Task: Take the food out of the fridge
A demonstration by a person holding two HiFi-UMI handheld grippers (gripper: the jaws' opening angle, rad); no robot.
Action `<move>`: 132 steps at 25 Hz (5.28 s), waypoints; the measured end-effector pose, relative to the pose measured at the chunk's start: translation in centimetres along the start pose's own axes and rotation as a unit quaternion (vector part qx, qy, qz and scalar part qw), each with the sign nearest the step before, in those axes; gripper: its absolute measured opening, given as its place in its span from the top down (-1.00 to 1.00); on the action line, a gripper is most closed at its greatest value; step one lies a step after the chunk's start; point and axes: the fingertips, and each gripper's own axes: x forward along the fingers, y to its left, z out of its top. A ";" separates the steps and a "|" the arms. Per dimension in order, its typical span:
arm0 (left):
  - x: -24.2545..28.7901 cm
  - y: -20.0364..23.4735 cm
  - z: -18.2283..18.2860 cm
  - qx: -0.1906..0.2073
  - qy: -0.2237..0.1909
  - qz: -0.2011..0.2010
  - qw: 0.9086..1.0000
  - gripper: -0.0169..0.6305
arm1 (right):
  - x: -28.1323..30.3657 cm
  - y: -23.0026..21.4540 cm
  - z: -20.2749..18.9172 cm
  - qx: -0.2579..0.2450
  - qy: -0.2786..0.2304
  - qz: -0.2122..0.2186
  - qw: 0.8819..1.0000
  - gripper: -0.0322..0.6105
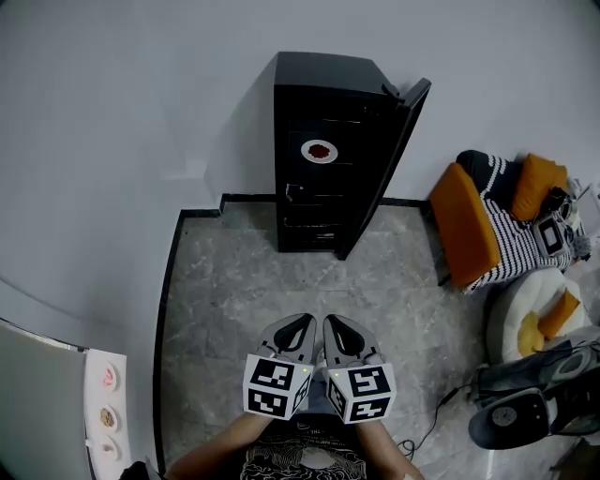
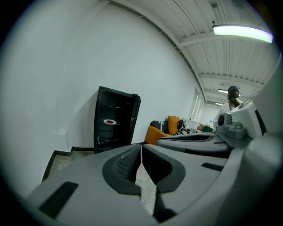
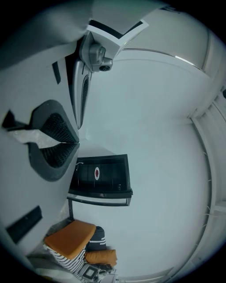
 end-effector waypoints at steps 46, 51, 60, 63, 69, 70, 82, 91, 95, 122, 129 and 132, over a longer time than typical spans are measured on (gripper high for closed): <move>29.2 1.9 14.2 0.004 0.004 0.052 0.999 0.88 | 17.4 -24.9 12.2 0.002 -0.031 0.064 0.997 0.83; 30.4 2.3 14.8 0.003 0.003 0.047 0.999 0.88 | 18.3 -25.6 12.4 0.002 -0.029 0.059 0.998 0.83; 34.0 5.7 15.2 -0.012 0.015 0.036 0.999 0.88 | 22.7 -27.0 12.7 0.010 -0.011 0.045 0.999 0.83; 35.8 7.7 15.8 -0.028 0.018 0.028 0.999 0.88 | 25.1 -27.5 13.4 0.010 -0.005 0.039 0.999 0.83; 39.9 12.6 17.2 -0.080 0.015 0.013 0.997 0.88 | 30.2 -28.4 15.3 0.012 0.009 0.027 1.000 0.83; 40.7 13.6 17.4 -0.097 0.011 0.008 0.995 0.88 | 31.1 -28.3 15.7 0.013 0.011 0.027 0.999 0.83; 48.4 23.5 17.5 -0.292 -0.069 -0.078 0.951 0.88 | 39.1 -28.9 19.1 -0.011 0.040 0.003 0.999 0.83; 53.8 27.6 16.2 -0.394 -0.087 -0.148 0.903 0.88 | 42.4 -30.1 20.8 -0.022 0.046 -0.016 0.999 0.83; 55.5 29.6 15.0 -0.433 -0.095 -0.147 0.884 0.88 | 43.2 -30.6 21.3 -0.023 0.046 -0.024 0.998 0.83; 61.8 35.2 10.4 -0.512 -0.063 -0.113 0.849 0.51 | 48.4 -32.2 20.7 -0.028 0.065 -0.032 0.997 0.83; 63.2 35.4 10.5 -0.541 -0.055 -0.124 0.830 0.53 | 48.8 -32.9 20.4 -0.029 0.068 -0.040 0.996 0.83; 63.5 35.3 9.9 -0.546 -0.040 -0.123 0.828 0.71 | 48.8 -33.2 20.2 -0.027 0.070 -0.044 0.996 0.83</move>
